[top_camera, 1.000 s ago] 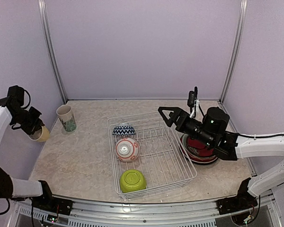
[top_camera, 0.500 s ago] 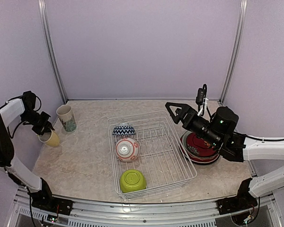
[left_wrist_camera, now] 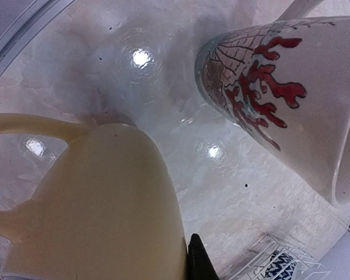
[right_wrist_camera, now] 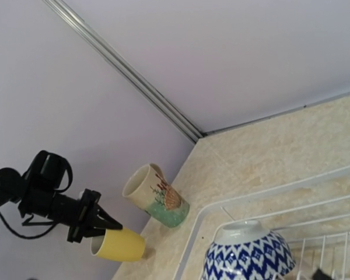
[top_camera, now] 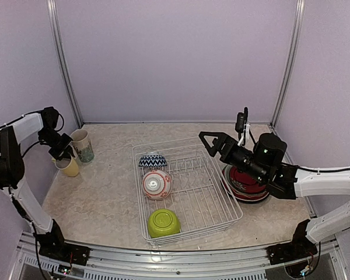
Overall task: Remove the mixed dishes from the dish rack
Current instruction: Place the cup at the corner of the board.
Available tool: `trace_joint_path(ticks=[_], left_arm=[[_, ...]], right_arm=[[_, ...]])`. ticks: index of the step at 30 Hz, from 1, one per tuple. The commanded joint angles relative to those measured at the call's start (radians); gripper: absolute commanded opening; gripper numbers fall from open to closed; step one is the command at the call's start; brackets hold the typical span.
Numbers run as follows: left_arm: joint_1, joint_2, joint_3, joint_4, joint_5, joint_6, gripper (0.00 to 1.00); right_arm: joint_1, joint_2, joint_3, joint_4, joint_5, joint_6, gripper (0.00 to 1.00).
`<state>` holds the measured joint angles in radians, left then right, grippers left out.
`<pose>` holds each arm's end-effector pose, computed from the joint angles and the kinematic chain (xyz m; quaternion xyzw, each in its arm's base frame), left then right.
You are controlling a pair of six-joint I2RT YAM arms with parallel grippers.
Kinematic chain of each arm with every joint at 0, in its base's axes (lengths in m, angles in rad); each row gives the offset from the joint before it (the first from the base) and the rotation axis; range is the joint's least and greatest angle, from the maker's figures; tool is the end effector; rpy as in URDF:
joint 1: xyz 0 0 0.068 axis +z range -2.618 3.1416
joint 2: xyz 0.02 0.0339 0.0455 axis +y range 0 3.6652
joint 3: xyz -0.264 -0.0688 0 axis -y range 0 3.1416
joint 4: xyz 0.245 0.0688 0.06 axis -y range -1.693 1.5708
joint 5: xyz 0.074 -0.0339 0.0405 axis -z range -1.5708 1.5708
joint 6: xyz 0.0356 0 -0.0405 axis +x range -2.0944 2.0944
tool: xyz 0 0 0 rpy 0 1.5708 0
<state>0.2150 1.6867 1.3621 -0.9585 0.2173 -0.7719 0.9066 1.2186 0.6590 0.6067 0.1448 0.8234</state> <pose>0.3267 0.0635 0.2502 -0.4523 0.8738 -0.1424 0.1075 0.1751 0.2154 0.2872 0.0237 0.6900 0.5169 0.5061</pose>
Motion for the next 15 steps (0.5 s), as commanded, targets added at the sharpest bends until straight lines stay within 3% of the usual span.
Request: trace_joint_path(ticks=[1,8,13,15], left_arm=[[-0.014,0.001,-0.006,0.001,-0.022,0.013,0.05],[-0.015,0.025,-0.018,0.008,-0.04,0.036,0.15],[-0.014,0.021,-0.018,0.017,-0.034,0.046,0.44],[-0.015,0.011,-0.02,0.018,-0.041,0.05,0.51]], right_arm=[[-0.002,0.013,0.027,-0.004,-0.011,-0.005,0.99],[-0.002,0.031,0.058,-0.044,-0.006,-0.021,0.99],[0.0,0.057,0.078,-0.089,-0.007,-0.025,0.99],[-0.002,0.073,0.09,-0.111,-0.009,-0.027,0.99]])
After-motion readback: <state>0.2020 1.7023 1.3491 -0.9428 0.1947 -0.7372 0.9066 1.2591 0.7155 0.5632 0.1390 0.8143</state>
